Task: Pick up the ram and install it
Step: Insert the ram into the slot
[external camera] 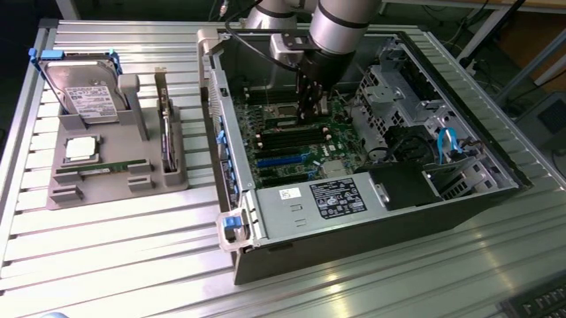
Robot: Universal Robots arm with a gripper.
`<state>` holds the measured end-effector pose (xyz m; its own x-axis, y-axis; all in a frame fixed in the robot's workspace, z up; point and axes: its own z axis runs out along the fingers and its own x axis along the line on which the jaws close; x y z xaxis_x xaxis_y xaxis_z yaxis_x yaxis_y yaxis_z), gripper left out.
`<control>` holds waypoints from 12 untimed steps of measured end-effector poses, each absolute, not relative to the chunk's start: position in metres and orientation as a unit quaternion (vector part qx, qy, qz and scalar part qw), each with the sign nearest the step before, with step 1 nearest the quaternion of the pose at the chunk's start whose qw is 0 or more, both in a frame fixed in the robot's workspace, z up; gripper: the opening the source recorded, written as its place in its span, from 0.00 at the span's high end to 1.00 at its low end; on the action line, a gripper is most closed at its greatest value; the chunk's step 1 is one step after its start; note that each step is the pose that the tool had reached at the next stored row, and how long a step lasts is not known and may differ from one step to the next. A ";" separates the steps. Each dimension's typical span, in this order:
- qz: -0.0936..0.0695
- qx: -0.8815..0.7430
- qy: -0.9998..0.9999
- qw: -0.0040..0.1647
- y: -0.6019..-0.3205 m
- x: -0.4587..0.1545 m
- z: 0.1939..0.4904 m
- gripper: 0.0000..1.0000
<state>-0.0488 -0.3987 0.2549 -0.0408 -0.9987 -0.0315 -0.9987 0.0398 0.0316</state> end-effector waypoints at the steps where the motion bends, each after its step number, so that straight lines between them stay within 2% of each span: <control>1: 0.022 -0.693 0.721 0.000 -0.400 -0.049 0.253 0.86; 12: 0.022 -0.692 0.721 0.000 -0.405 -0.049 0.248 0.86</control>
<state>-0.0489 -0.4052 0.2484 -0.0412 -0.9987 -0.0316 -0.9987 0.0402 0.0316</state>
